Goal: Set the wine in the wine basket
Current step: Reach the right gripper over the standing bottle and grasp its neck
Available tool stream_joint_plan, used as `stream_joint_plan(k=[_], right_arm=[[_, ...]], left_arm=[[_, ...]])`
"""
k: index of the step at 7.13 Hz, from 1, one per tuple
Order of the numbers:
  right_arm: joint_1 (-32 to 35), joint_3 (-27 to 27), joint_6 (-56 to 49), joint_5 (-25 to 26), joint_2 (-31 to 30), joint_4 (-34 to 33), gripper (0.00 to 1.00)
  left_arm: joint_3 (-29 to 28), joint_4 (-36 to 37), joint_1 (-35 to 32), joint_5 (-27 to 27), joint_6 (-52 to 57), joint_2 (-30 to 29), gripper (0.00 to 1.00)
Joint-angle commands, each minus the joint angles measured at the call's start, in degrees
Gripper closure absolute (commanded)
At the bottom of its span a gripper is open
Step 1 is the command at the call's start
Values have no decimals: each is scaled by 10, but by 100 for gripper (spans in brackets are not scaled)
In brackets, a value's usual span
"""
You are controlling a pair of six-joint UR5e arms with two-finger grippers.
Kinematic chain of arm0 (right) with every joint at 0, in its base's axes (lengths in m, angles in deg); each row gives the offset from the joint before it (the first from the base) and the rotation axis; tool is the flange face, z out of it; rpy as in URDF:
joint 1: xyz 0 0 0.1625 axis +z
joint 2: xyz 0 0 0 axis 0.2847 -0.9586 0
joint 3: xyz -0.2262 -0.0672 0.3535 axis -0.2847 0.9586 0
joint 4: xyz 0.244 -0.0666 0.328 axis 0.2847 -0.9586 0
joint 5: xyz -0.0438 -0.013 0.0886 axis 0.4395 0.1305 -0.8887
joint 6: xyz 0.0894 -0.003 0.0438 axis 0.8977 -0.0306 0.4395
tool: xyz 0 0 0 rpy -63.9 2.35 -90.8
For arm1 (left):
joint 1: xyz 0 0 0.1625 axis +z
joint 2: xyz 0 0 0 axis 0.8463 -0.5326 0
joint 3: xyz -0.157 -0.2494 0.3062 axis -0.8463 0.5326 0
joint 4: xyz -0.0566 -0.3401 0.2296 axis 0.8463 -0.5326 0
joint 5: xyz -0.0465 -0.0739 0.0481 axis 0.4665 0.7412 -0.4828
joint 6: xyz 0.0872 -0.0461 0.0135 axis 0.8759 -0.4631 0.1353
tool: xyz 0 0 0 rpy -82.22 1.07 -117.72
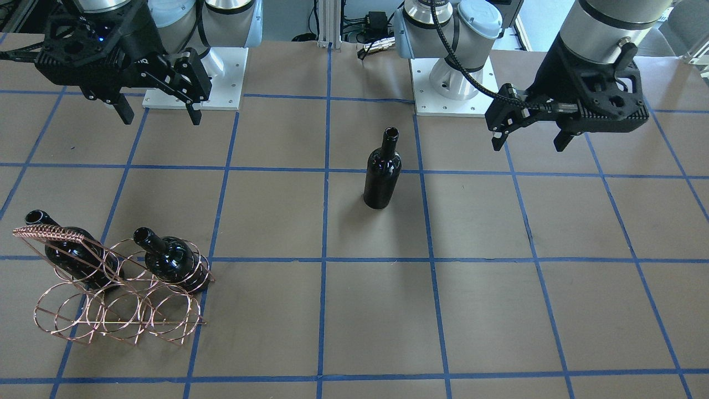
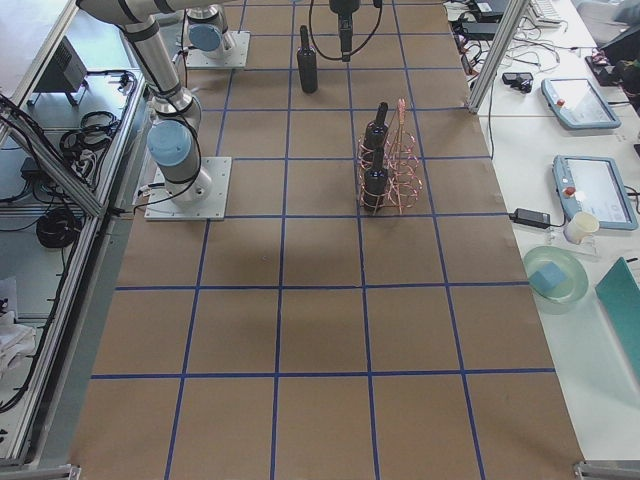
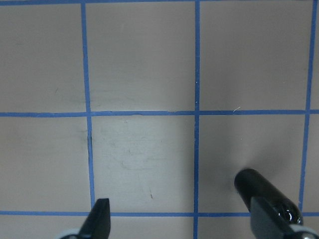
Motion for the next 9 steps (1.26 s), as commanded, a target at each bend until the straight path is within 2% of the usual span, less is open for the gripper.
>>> stream_joint_plan(k=[1, 4, 6, 8, 9], right_arm=[[31, 9, 8, -5, 27, -3, 0], [193, 65, 190, 9, 99, -52, 0], [292, 69, 311, 31, 132, -69, 0], [349, 69, 388, 31, 168, -82, 0], [355, 68, 412, 27, 178, -98, 0]], left_arm=[[5, -4, 22, -4, -6, 9, 0], [11, -11, 34, 2, 4, 16, 0], [12, -12, 34, 0, 4, 17, 0], [12, -11, 35, 0, 4, 19, 0], [12, -11, 34, 1, 5, 19, 0]])
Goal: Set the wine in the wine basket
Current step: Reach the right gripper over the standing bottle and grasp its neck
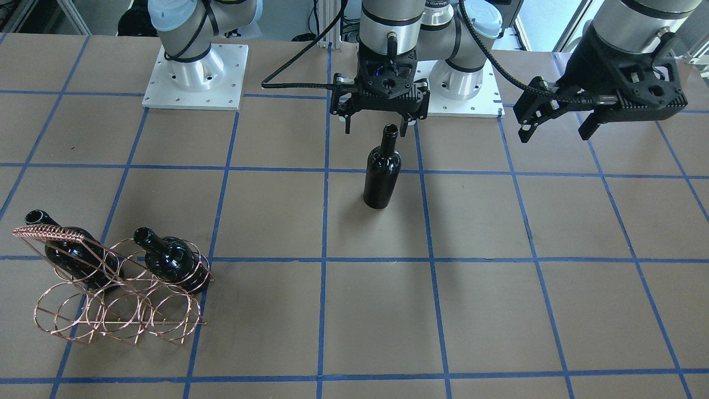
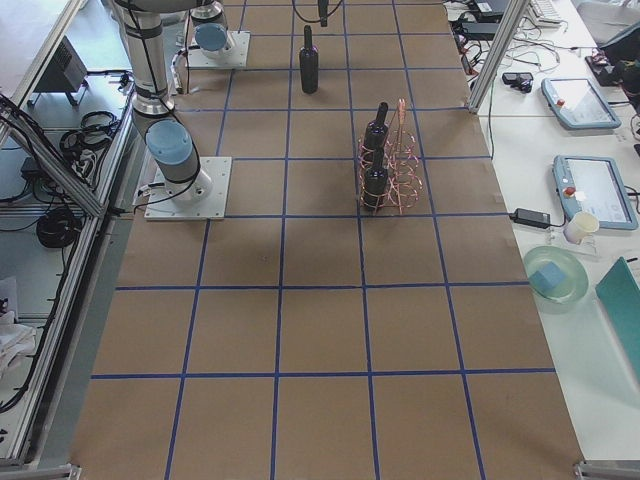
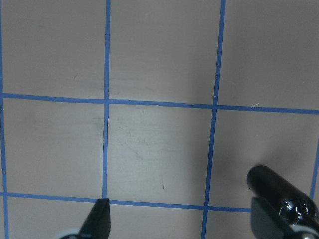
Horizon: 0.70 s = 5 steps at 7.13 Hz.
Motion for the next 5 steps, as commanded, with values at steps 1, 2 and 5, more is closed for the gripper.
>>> stream_joint_plan(k=[1, 2, 5], right_arm=[[20, -5, 38, -4, 28, -24, 0], [20, -15, 31, -4, 32, -21, 1], [21, -51, 36, -8, 33, -36, 4]], left_arm=[[0, 0, 0, 1, 0, 0, 0], [1, 0, -2, 1, 0, 0, 0], [3, 0, -6, 3, 0, 0, 0]])
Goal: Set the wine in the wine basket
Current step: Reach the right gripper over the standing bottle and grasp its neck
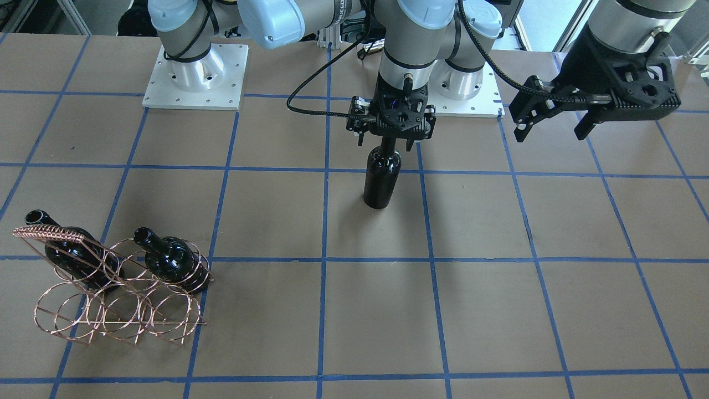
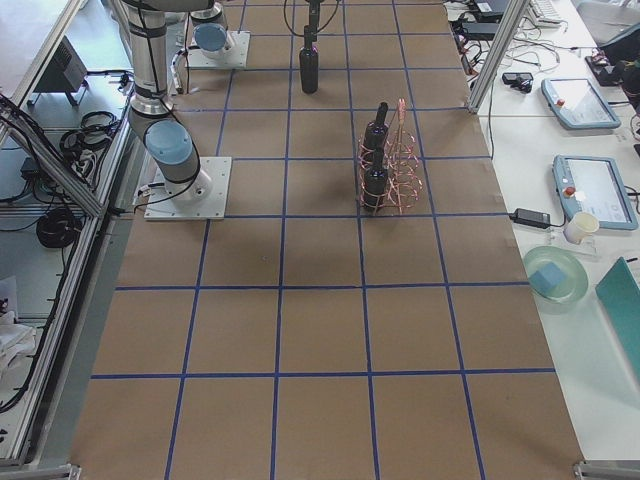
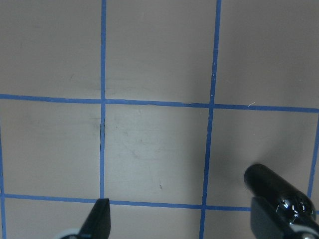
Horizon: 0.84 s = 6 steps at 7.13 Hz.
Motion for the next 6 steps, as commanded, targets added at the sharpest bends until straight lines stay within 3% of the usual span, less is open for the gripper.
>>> stream_joint_plan(k=[1, 4, 6], right_arm=[[0, -8, 3, -29, 2, -11, 5], [0, -12, 4, -38, 3, -8, 12], [0, -22, 2, -38, 3, -20, 26]], left_arm=[[1, 0, 1, 1, 0, 1, 0], [0, 0, 4, 1, 0, 3, 0], [1, 0, 4, 1, 0, 6, 0]])
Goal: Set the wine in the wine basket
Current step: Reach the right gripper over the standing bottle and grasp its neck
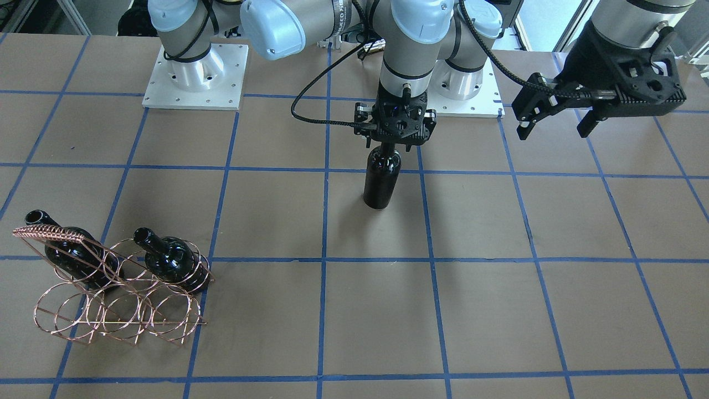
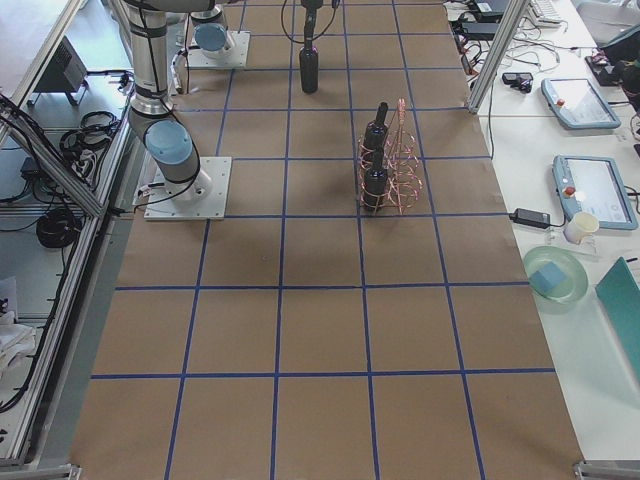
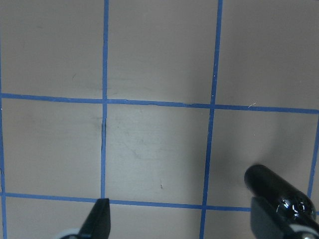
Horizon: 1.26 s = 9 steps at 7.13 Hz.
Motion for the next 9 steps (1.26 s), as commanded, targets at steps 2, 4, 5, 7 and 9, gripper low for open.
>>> stream_joint_plan(k=[2, 4, 5, 7, 9], right_arm=[[0, -6, -1, -4, 1, -11, 66], [-1, -9, -5, -22, 3, -8, 81], [-1, -9, -6, -21, 2, -8, 82], [-14, -5, -10, -21, -11, -4, 82], [-72, -4, -70, -20, -44, 24, 82]], left_arm=[[2, -1, 0, -1, 0, 2, 0], [2, -1, -2, -1, 0, 2, 0], [2, -1, -1, -1, 0, 2, 0], [2, -3, -4, 0, 0, 4, 0], [2, -4, -5, -1, 1, 4, 0]])
